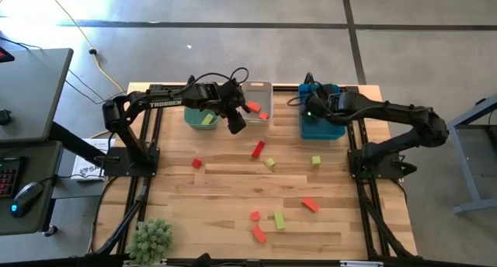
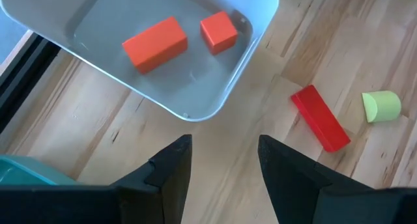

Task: Sort & place blocks by color
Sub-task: Put the red block into the blue bin

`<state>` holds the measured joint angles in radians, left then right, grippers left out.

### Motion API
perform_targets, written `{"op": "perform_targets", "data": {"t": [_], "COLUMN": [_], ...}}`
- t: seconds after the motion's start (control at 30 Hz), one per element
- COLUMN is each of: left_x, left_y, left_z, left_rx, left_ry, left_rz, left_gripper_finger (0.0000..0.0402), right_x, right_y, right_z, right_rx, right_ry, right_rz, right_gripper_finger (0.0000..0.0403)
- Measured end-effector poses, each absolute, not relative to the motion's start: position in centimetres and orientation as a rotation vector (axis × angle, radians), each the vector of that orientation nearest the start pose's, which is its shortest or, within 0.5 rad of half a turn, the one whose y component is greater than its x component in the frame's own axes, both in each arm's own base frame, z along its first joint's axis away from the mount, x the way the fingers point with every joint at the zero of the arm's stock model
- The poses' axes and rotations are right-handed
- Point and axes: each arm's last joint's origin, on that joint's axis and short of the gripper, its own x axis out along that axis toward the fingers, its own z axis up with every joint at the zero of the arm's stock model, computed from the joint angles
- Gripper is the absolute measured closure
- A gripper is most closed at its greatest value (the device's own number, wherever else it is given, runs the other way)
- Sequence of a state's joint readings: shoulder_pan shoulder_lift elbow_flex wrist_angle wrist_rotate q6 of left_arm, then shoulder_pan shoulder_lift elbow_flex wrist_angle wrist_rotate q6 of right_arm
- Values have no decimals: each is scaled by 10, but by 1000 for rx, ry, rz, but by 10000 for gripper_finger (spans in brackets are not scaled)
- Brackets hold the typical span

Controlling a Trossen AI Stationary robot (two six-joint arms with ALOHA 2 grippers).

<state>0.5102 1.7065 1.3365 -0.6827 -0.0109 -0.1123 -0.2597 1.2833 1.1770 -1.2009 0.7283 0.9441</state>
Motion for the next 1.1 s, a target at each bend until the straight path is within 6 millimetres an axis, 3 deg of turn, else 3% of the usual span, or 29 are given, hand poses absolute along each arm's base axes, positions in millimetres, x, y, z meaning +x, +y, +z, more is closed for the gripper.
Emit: {"op": "perform_targets", "data": {"t": [0.3, 0.57, 1.1], "left_x": [310, 314, 317], "left_y": [170, 162, 156], "left_z": [248, 248, 248], "left_rx": [-491, -484, -477], "left_ry": [977, 981, 984], "left_rz": [539, 513, 498], "left_gripper_finger": [234, 234, 234], "right_x": [214, 221, 214], "right_y": [-111, -144, -183], "right_z": [278, 246, 207], "right_rx": [409, 482, 655], "right_ry": [1121, 1387, 1569], "right_rz": [-1239, -982, -692], "right_gripper_finger": [295, 294, 293]}}
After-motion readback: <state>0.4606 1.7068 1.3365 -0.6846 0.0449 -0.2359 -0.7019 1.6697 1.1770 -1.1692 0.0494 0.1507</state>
